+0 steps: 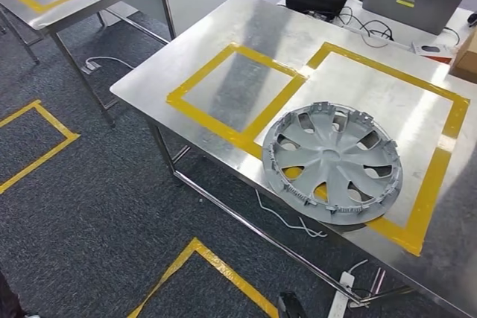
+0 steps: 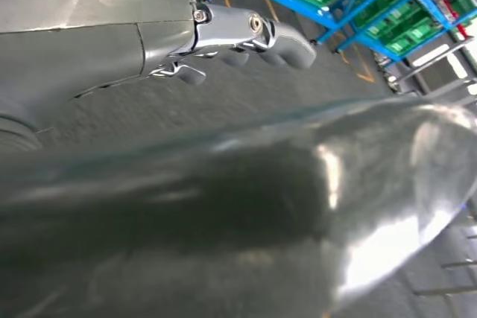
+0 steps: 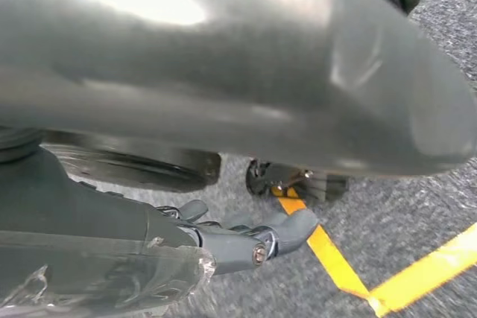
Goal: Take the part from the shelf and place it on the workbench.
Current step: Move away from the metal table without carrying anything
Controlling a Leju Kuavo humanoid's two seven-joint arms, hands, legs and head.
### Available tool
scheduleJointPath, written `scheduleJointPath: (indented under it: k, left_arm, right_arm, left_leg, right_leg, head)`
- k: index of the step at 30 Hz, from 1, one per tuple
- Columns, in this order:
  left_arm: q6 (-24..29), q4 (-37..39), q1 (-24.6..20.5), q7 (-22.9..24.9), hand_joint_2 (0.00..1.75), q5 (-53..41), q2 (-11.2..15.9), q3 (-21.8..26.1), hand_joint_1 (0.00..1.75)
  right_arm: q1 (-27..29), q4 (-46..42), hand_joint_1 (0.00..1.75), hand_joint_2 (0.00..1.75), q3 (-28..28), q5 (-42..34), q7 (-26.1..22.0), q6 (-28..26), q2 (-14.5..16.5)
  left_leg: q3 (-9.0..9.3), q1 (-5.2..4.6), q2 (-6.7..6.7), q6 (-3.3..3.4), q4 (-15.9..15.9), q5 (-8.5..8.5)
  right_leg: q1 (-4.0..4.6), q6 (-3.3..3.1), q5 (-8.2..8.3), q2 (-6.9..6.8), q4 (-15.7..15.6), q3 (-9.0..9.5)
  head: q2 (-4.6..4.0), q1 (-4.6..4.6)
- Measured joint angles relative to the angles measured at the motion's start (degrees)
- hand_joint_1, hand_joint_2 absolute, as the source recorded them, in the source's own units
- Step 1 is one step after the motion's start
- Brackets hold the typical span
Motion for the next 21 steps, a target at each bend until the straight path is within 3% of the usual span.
scheduleJointPath:
  k: [1,2,4,5,6,7,8,9,10,11,12,13,14,16,17,19,20,21]
  left_arm:
    - [0.1,1.7,-0.2,0.0,0.0,-1.1,0.4,0.5,0.0]
    - [0.1,3.9,-0.4,0.0,0.0,-2.3,0.9,1.0,0.0]
    - [0.2,9.7,-1.2,0.0,0.0,-5.3,1.7,2.1,0.0]
    - [0.2,12.9,-1.6,0.1,0.0,-6.9,2.0,2.6,0.0]
    - [0.2,16.0,-1.8,0.1,0.0,-8.3,2.2,2.9,0.0]
    - [0.2,18.5,-1.9,0.2,0.0,-9.1,2.3,3.2,0.0]
    - [0.2,20.8,-1.9,0.5,0.0,-10.0,2.3,3.5,0.0]
    - [0.2,22.8,-1.8,1.3,0.0,-11.1,2.3,3.7,0.0]
    - [0.2,24.6,-1.9,2.6,0.0,-12.4,2.3,3.9,0.0]
    - [0.1,26.4,-2.0,4.4,0.0,-14.1,2.3,3.9,0.0]
    - [-0.1,27.9,-2.1,6.4,0.0,-15.6,2.3,3.9,0.0]
    - [-0.4,29.2,-2.1,8.0,0.0,-16.7,2.2,3.9,0.0]
    - [-0.8,30.3,-2.1,9.4,0.0,-17.5,2.1,3.8,0.0]
    - [-1.8,32.2,-1.2,11.6,0.0,-18.6,2.2,3.7,0.0]
    - [-2.4,32.9,-0.6,12.5,0.0,-19.0,2.3,3.7,0.0]
    - [-3.5,34.1,0.0,13.8,0.0,-19.7,2.5,3.4,0.0]
    - [-3.8,34.6,-0.1,14.3,0.0,-20.2,2.5,3.2,0.0]
    - [-4.2,35.0,-0.4,14.8,0.0,-20.6,2.5,3.0,0.0]
  right_arm:
    - [-0.1,0.0,0.0,0.0,0.0,-0.1,0.1,0.0,0.0]
    - [-0.2,0.0,0.0,0.0,0.0,-0.2,0.3,0.0,0.0]
    - [-0.1,0.1,0.0,0.0,0.0,-0.5,0.5,0.0,0.0]
    - [-0.1,0.1,0.0,0.0,0.0,-0.6,0.5,0.0,0.0]
    - [0.0,0.1,0.0,0.0,0.0,-0.7,0.6,0.0,-0.1]
    - [0.0,0.1,0.0,0.0,0.0,-0.7,0.6,0.0,-0.1]
    - [0.0,0.1,0.0,0.0,0.0,-0.8,0.6,0.0,-0.1]
    - [0.0,0.1,0.0,0.0,0.0,-0.8,0.6,-0.1,-0.2]
    - [-0.1,0.1,0.0,0.0,0.0,-0.8,0.6,-0.2,-0.2]
    - [-0.2,0.0,0.0,0.0,0.0,-0.9,0.7,-0.4,-0.3]
    - [-0.3,0.0,0.0,0.0,0.0,-1.0,0.7,-0.5,-0.5]
    - [-0.3,0.0,0.0,0.0,-0.1,-1.0,0.7,-0.6,-0.6]
    - [-0.4,0.0,0.0,0.0,-0.1,-1.1,0.7,-0.7,-0.7]
    - [-0.3,0.0,0.0,0.0,-0.1,-1.1,0.7,-1.0,-0.7]
    - [-0.2,0.0,0.0,0.0,-0.2,-1.2,0.7,-1.0,-0.7]
    - [0.0,0.0,0.0,0.0,-0.2,-1.3,0.7,-1.0,-0.8]
    - [0.1,0.0,0.0,0.0,-0.3,-1.3,0.7,-1.0,-0.8]
    - [0.2,0.0,0.0,0.0,-0.3,-1.4,0.7,-0.9,-0.8]
  left_leg:
    - [-0.26,-0.01,0.23,-0.34,0.0,-0.17]
    - [-0.65,0.0,1.07,-0.71,0.6,-1.43]
    - [-2.02,0.45,3.87,-1.69,5.2,-7.16]
    - [-2.92,0.97,4.78,-2.28,9.1,-10.21]
    - [-3.71,1.59,5.31,-2.88,13.2,-12.13]
    - [-4.03,2.25,5.57,-3.49,16.3,-12.44]
    - [-3.61,2.98,5.74,-4.16,18.0,-11.5]
    - [-2.08,3.69,6.05,-4.9,17.5,-9.72]
    - [0.51,4.34,6.75,-5.64,14.9,-8.24]
    - [4.13,4.91,8.17,-6.34,10.8,-7.73]
    - [7.58,5.04,9.44,-6.66,6.3,-8.28]
    - [9.92,4.96,10.45,-6.45,2.8,-9.21]
    - [11.11,4.65,10.91,-5.94,0.5,-9.98]
    - [10.31,3.88,10.08,-4.34,-0.2,-9.97]
    - [9.8,3.62,9.62,-3.65,-0.1,-9.54]
    - [8.61,3.24,8.48,-2.3,0.0,-8.43]
    - [7.84,2.98,7.69,-1.74,0.0,-7.78]
    - [7.01,2.64,6.81,-1.33,0.0,-7.09]
  right_leg:
    - [-0.13,-0.35,0.66,-0.82,-0.1,-0.37]
    - [-0.32,-0.7,1.37,-1.59,-0.3,-0.83]
    - [-0.64,-1.04,2.78,-3.24,-0.4,-1.97]
    - [-0.73,-0.99,3.46,-4.11,-0.4,-2.67]
    - [-0.86,-0.77,4.16,-5.05,-0.4,-3.48]
    - [-1.0,-0.5,4.85,-5.96,-0.3,-4.35]
    - [-1.17,-0.15,5.51,-6.88,-0.1,-5.39]
    - [-1.37,0.28,6.08,-7.76,0.0,-6.38]
    - [-1.58,0.74,6.54,-8.59,0.3,-7.23]
    - [-1.7,1.24,6.91,-9.31,0.6,-8.01]
    - [-1.85,1.76,7.22,-10.02,1.1,-8.63]
    - [-1.99,2.31,7.57,-10.69,1.5,-9.13]
    - [-2.17,2.82,7.97,-11.31,1.8,-9.51]
    - [-2.99,3.72,8.65,-12.06,2.0,-9.95]
    - [-3.33,3.96,7.93,-11.11,2.3,-10.22]
    - [-3.41,3.91,3.5,-7.75,5.9,-11.23]
    - [-3.13,3.59,0.38,-6.07,9.3,-12.05]
    - [-2.75,3.14,-2.15,-5.23,13.1,-12.73]
  head:
    - [0.0,0.09]
    - [-0.01,0.05]
    - [-0.01,-0.26]
    - [-0.02,-0.44]
    - [-0.02,-0.52]
    - [-0.02,-0.51]
    - [-0.02,-0.55]
    - [-0.02,-0.53]
    - [-0.02,-0.53]
    - [-0.01,-0.59]
    - [-0.01,-0.51]
    - [-0.01,-0.45]
    - [0.0,-0.35]
    - [0.0,-0.17]
    - [0.0,-0.11]
    - [-0.01,0.01]
    - [0.0,0.17]
    - [0.0,0.26]
